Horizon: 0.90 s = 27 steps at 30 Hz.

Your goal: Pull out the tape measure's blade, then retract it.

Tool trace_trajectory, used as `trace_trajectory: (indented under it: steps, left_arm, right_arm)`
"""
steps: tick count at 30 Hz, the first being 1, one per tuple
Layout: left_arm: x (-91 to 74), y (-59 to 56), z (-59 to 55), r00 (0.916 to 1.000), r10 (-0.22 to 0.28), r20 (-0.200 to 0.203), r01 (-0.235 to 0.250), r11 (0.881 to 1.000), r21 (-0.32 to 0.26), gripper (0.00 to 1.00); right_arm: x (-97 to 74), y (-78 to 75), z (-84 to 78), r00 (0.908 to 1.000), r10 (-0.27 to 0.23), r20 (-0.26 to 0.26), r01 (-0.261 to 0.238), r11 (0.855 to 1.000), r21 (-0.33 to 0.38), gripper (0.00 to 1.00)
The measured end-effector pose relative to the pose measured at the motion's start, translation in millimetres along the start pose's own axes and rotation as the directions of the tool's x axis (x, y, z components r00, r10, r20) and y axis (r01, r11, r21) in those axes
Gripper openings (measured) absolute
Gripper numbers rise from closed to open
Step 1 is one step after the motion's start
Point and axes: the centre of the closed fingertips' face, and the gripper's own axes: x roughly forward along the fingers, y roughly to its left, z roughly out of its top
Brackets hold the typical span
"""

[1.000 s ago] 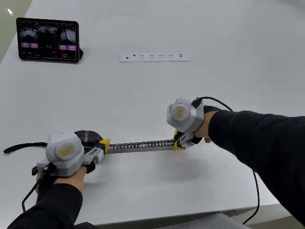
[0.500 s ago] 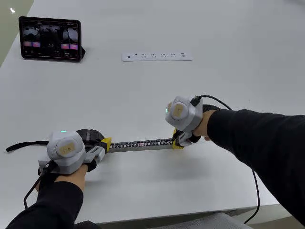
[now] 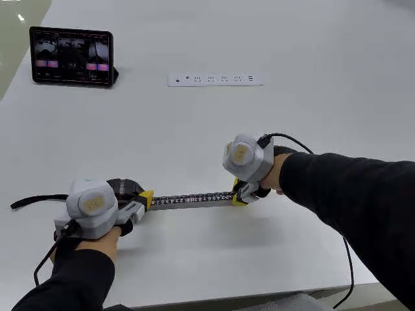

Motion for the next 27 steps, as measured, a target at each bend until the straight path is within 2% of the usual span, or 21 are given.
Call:
trace_trajectory:
  steps: [6,18,27]
  left_arm:
    - [0.7,0.0,0.1,1.0,0.0,-0.001,0.0,1.0,-0.001,0.64]
    - [1.3,0.1,0.0,1.0,-0.001,-0.003,0.001,1.0,-0.002,0.64]
    - [2.1,0.3,0.1,1.0,-0.002,-0.006,0.002,1.0,-0.004,0.64]
  right_arm:
    - [0.4,1.1,2.3,1.0,0.005,0.0,-0.005,1.0,0.016,0.09]
    - [2.3,2.9,8.6,1.0,0.008,-0.003,-0.009,1.0,-0.009,0.09]
    - [5.2,4.3,15.8,0.9999,0.005,0.011,-0.005,1.0,0.003,0.09]
